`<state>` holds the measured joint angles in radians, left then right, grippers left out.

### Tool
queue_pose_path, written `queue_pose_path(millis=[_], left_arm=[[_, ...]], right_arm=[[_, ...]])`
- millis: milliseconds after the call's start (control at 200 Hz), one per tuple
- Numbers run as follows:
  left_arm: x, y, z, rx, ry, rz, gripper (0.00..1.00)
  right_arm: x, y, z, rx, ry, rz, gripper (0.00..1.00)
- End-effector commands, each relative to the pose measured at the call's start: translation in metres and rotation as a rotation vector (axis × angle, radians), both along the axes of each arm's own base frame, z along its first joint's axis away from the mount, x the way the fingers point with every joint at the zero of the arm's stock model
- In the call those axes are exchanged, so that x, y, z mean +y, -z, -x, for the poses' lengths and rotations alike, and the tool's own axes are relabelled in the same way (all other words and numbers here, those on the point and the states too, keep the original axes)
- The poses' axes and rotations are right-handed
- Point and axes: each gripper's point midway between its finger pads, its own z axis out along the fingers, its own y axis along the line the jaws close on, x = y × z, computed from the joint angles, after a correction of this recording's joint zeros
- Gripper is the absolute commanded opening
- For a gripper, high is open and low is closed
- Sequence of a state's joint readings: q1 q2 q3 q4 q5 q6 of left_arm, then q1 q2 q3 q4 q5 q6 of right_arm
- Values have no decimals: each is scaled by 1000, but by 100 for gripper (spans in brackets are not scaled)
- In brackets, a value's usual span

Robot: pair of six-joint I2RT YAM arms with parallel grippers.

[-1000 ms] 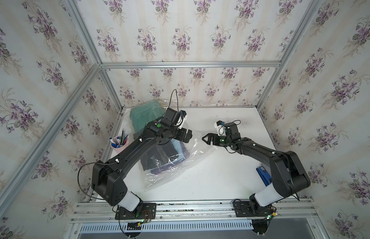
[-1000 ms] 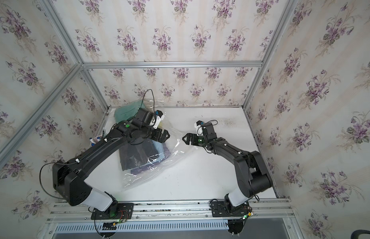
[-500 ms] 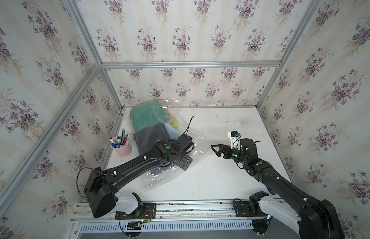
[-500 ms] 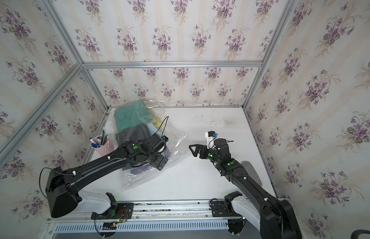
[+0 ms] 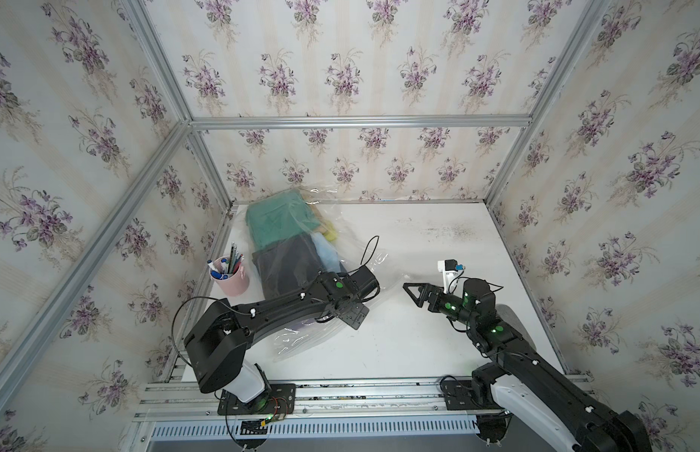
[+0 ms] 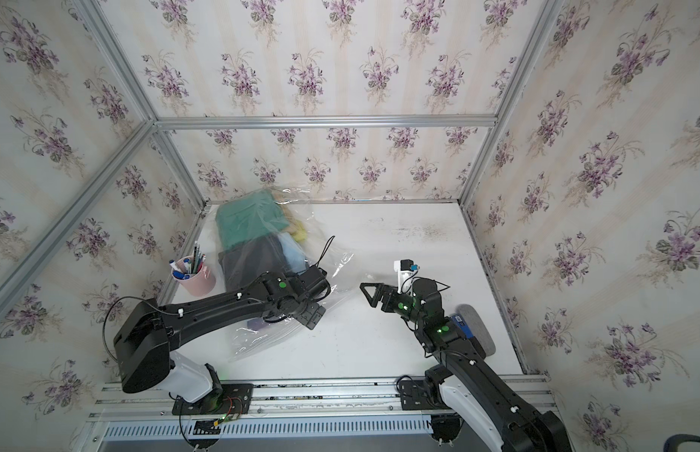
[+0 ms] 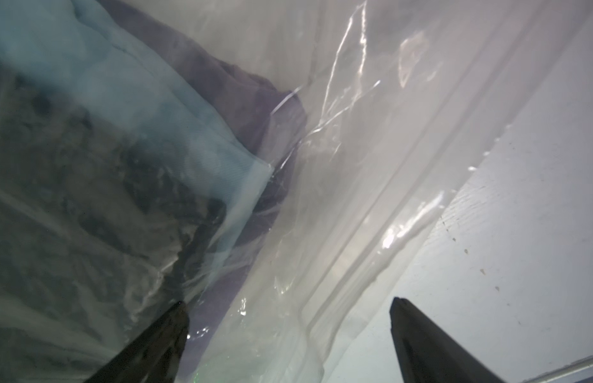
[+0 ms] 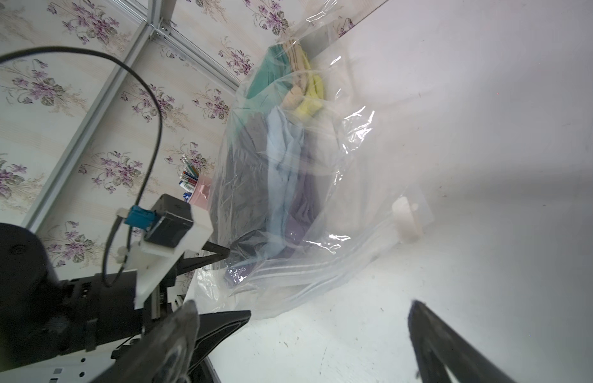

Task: Take the trousers out of the vacuum bag
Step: Open the vacuum bag at the center of the board.

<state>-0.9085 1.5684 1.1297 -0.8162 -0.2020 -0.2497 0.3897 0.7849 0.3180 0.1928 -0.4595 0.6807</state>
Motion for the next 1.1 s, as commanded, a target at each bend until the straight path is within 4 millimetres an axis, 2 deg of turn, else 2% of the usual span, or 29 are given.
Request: queue_pose_path(millis=[0,85,155,280,375,435,450,495,624,754,834,979,1094], left_arm=[[-1,2,-6,-32,-36,12,85],[-3,6,-8,-34,-35,10,79],[-5,10,-10,-35,-37,8,68],[-7,14,-13,-40,-40,2,56],[-9,14,-16,-49,-37,1,38],[-10,14,-19,-55,-35,-3,28],[-10,14,-19,-56,-36,-3,26],[-11,11,-21,-63,-37,-2,19],[-14,-3,-25,-79,-28,7,5],[-17,-30,-27,-96,-16,31,0],[-17,-45,-29,-114,-15,35,0],[-5,-62,-32,-139,-24,-5,0],[5,-71,-33,-146,-41,-5,0]], right_arm=[[5,-10,3,-30,-19,-36,93],[10,-12,9,-28,-38,-53,89],[15,-14,14,-30,-52,-63,87],[20,-16,23,-37,-63,-73,86],[24,-16,30,-34,-79,-89,86],[22,-15,31,-33,-74,-96,87],[29,-15,39,-30,-109,-98,87],[31,-15,44,-29,-122,-103,87],[40,-15,57,-20,-173,-140,87],[57,-15,70,-6,-219,-181,83],[69,-13,74,4,-233,-195,75],[96,-14,79,19,-240,-245,60],[117,-8,78,48,-238,-244,54]])
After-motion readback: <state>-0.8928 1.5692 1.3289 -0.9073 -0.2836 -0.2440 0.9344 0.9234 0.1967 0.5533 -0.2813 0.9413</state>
